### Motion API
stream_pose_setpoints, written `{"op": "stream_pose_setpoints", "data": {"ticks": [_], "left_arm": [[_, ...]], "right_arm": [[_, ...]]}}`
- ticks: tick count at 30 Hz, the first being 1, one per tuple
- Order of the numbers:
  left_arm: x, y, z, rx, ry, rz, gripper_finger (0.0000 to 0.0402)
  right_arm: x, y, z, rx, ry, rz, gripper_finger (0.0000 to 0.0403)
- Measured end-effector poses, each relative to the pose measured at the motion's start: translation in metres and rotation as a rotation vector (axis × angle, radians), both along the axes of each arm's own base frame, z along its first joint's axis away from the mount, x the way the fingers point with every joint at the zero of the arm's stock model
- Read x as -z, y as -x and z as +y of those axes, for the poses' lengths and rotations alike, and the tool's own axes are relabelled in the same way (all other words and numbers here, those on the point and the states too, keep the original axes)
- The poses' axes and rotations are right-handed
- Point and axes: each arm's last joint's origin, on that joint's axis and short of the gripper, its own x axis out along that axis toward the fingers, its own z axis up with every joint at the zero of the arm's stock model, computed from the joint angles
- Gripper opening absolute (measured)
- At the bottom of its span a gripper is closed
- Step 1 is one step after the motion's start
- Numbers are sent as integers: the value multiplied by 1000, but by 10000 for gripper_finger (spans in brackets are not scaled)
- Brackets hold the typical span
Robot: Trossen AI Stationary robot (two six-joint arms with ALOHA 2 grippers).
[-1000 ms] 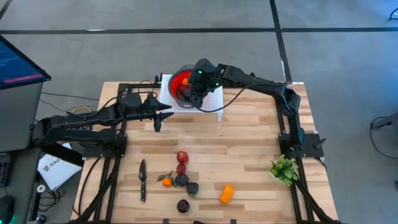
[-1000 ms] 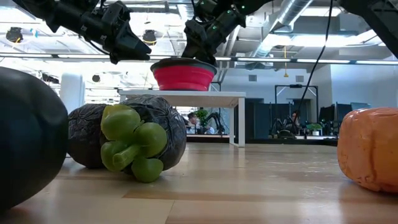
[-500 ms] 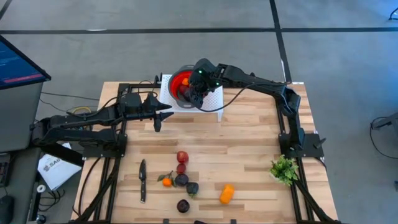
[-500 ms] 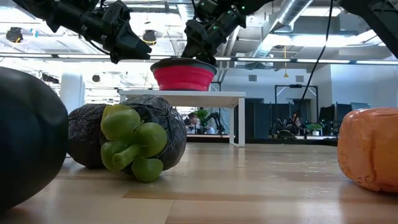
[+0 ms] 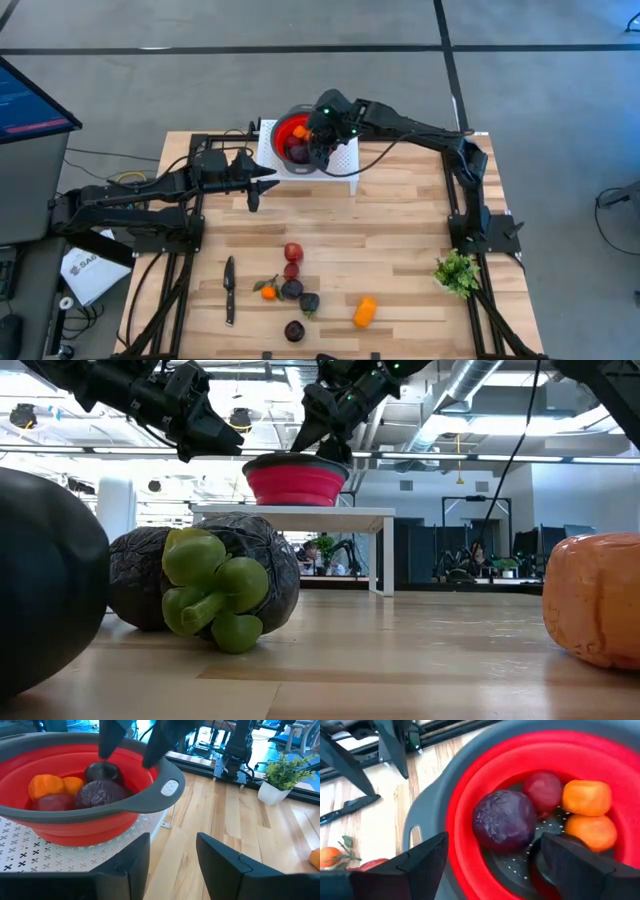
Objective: Pick & Place Fruit
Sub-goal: Put the plum into the red strainer bowl, then put the apple into the red strainer bowl
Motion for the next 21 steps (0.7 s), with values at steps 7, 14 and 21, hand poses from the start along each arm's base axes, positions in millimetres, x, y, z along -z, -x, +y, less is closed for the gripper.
{"op": "stream_pose_setpoints", "data": {"ticks": [7, 14, 21], "left_arm": [[0, 0, 0, 0, 0, 0, 153], [0, 0, 0, 0, 0, 0, 153], [0, 0, 0, 0, 0, 1, 153]], "right_arm": [[-49, 23, 16, -28, 77, -125, 306], [-65, 20, 85, -298, 215, -156, 306], [4, 3, 155, -454, 142, -85, 304]]}}
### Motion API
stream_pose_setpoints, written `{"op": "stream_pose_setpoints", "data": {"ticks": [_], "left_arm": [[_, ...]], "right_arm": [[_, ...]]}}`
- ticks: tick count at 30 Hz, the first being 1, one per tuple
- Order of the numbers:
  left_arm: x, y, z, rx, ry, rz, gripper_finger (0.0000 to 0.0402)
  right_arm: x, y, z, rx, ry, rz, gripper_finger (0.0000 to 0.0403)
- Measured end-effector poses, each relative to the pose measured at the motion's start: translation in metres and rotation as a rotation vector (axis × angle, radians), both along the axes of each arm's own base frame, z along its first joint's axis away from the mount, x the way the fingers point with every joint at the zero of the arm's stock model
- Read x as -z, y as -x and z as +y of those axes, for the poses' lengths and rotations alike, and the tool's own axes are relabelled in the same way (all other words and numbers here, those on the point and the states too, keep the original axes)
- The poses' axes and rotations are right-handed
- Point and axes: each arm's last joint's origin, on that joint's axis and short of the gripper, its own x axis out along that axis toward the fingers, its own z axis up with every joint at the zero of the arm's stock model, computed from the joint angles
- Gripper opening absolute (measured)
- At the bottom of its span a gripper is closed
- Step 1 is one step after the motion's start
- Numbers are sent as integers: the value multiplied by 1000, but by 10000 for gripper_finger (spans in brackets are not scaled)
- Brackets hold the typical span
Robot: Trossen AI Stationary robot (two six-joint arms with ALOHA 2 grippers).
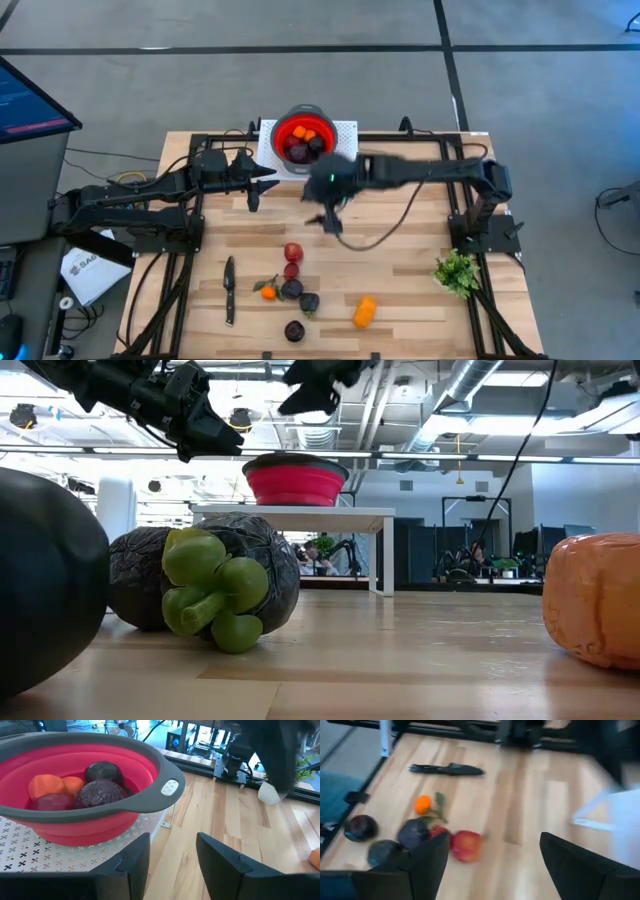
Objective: Pick & Place Fruit
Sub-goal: Put the apple into the red strainer bowl
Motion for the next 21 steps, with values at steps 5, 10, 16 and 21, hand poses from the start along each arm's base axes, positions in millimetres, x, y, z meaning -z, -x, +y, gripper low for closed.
{"op": "stream_pose_setpoints", "data": {"ticks": [5, 10, 16, 21], "left_arm": [[0, 0, 0, 1, 0, 0, 153], [0, 0, 0, 0, 1, 1, 153], [0, 0, 0, 0, 0, 1, 153], [0, 0, 0, 0, 2, 2, 153]], "right_arm": [[56, -5, 31, 2, -74, -21, 302], [105, -17, 45, -14, -89, -48, 302], [156, -38, 47, -79, -10, -41, 302], [171, -56, 41, -68, -3, -51, 307]]}}
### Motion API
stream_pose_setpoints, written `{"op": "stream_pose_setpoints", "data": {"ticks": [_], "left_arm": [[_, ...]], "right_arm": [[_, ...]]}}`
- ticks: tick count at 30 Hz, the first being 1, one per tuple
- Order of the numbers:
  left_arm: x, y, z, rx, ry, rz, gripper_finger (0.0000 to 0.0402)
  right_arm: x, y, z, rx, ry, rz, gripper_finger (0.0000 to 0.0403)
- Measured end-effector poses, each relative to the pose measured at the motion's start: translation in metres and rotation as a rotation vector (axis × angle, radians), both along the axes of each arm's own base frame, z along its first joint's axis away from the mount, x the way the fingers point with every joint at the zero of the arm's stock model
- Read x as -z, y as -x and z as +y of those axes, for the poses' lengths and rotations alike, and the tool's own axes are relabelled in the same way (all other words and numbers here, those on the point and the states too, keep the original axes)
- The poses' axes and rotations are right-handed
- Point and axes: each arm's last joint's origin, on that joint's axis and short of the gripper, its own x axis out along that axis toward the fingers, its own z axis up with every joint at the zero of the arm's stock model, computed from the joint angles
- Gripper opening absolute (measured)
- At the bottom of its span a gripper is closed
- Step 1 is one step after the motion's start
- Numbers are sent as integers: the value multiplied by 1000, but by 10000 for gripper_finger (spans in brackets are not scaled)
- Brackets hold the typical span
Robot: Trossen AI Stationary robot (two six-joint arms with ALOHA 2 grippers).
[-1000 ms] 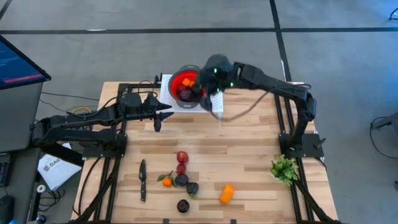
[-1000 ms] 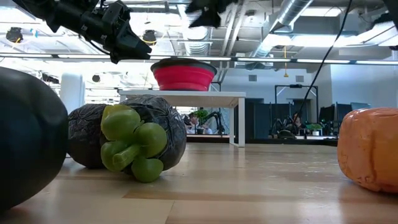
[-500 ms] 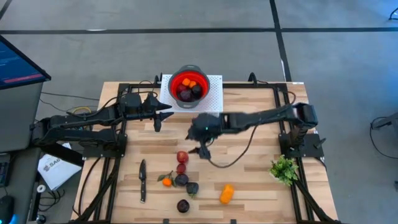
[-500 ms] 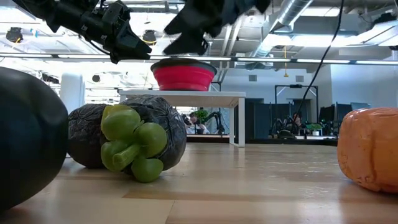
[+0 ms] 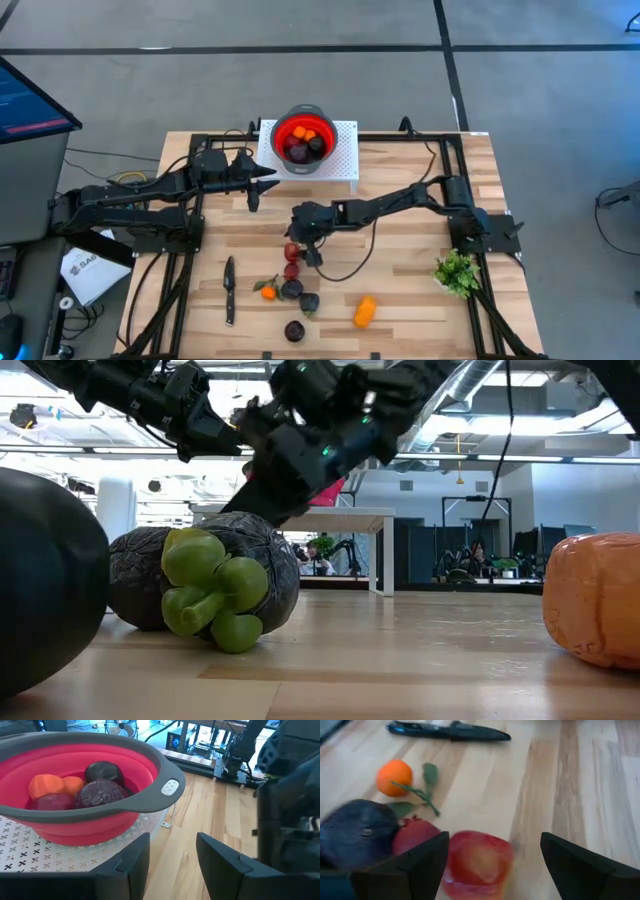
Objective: Pick & Place Fruit
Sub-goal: Put the apple into the red strainer bowl
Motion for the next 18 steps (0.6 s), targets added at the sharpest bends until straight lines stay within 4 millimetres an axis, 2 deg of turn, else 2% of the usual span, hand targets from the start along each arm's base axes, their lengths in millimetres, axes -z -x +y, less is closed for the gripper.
{"op": "stream_pose_setpoints", "data": {"ticks": [3, 8, 18], "left_arm": [[0, 0, 0, -1, 2, 3, 153], [0, 0, 0, -1, 2, 2, 153], [0, 0, 0, 0, 2, 2, 153]], "right_arm": [[7, -4, -1, -18, 13, 13, 317], [6, -4, 1, -57, 47, 11, 332], [10, -1, -1, -25, 80, 55, 315]]}}
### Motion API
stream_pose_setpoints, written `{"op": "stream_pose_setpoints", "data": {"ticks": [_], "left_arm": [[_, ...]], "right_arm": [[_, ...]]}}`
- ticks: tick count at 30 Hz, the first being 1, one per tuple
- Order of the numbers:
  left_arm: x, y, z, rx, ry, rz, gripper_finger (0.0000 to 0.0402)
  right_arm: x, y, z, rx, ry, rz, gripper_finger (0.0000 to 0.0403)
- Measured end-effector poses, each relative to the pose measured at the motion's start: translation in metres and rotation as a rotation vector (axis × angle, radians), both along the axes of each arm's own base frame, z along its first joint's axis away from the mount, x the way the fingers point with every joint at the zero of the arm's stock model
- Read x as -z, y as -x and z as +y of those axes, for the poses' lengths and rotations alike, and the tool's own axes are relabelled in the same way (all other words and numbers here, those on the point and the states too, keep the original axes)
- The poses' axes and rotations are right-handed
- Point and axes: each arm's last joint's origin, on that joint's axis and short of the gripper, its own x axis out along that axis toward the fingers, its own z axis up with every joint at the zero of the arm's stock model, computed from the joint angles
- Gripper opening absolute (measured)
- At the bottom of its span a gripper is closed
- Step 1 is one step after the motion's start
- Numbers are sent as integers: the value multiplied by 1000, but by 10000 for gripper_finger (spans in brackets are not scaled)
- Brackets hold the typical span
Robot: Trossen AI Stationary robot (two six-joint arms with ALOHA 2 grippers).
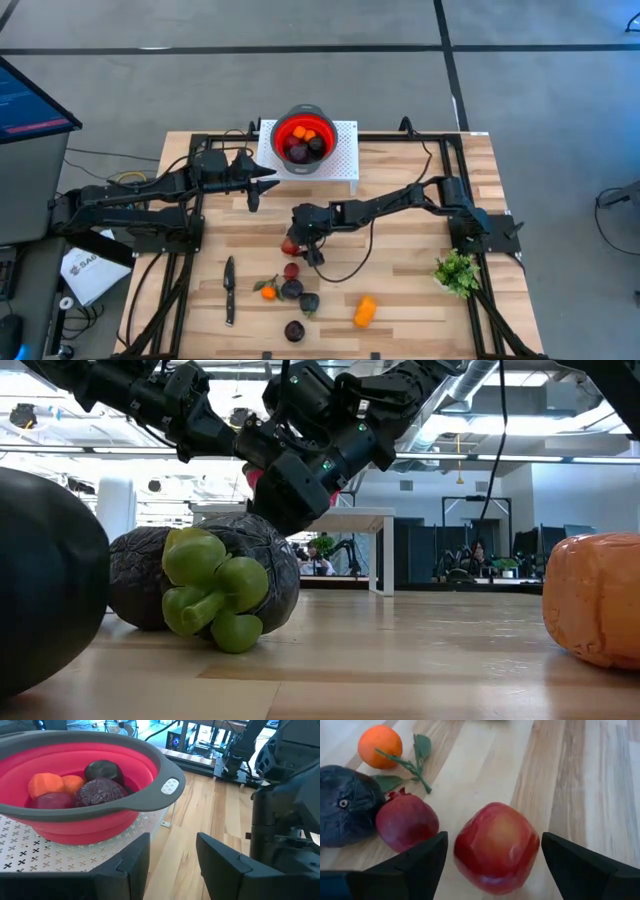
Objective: Pick & Place Fruit
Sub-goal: Put the apple into the red strainer bowl
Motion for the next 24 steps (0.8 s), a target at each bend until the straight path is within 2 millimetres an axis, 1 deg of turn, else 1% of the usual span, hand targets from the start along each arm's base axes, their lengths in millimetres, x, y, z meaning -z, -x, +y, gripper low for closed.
{"op": "stream_pose_setpoints", "data": {"ticks": [10, 14, 18, 20, 22, 24], "left_arm": [[0, 0, 0, 0, -1, -1, 153], [0, 0, 0, 0, 0, -1, 153], [0, 0, 0, 0, -1, -2, 153], [0, 0, 0, 0, -1, -3, 153], [0, 0, 0, -1, -1, -4, 153], [0, 0, 0, 0, -1, -4, 153]], "right_arm": [[0, 0, 0, 3, 3, 2, 312], [1, 0, 0, -23, 30, -8, 312], [10, -3, 0, -33, 38, -14, 312], [17, -7, 0, -33, 38, -34, 311], [28, -5, 0, -24, 27, 10, 307], [33, -6, 0, -14, 17, 12, 299]]}}
